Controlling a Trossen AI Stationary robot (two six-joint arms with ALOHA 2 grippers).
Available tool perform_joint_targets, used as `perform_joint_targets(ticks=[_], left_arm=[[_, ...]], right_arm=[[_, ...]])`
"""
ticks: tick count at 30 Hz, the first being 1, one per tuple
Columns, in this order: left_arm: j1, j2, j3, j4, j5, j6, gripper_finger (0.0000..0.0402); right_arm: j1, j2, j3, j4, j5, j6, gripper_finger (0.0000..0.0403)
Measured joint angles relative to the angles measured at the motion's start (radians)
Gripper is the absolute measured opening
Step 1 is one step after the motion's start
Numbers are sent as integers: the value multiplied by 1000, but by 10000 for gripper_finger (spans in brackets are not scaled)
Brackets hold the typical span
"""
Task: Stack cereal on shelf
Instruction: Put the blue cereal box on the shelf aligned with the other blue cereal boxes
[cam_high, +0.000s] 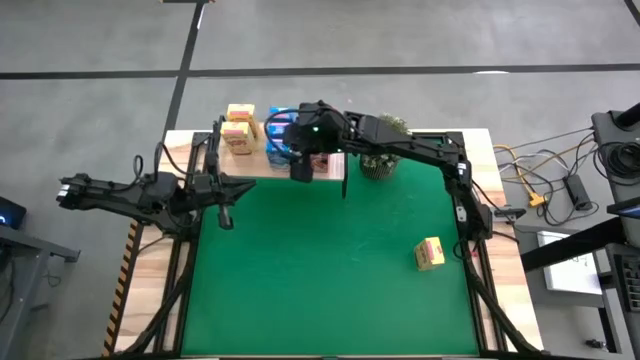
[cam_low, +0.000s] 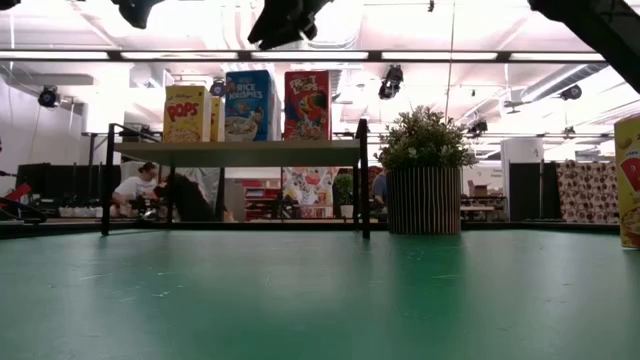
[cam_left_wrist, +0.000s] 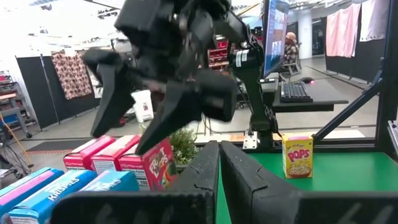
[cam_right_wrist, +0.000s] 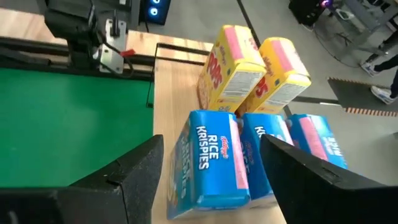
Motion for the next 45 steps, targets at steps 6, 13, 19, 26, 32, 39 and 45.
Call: perform_joint_targets(ticks=[6,13,19,26,32,39,45], left_arm=[[1,59,0,9,-94,17,0],[2,94,5,21,-194,38,0],[2,92,6,24,-194,38,0],[2,91,7,24,-193,38,0],[1,91,7,23,-193,38,0],[1,91,7,23,-193,38,0],[1,91,7,21,-193,39,0]], right_arm=[[6,-30,0,-25,0,7,208],[-1,-18,-1,-40,143,0,80],[-9,3,-16,-54,154,-11,14],[-10,28,-26,-49,155,-11,12],[-12,39,-27,-38,155,-17,12],[-13,40,-29,-25,156,-32,12],[-14,40,-29,-25,156,-56,12]])
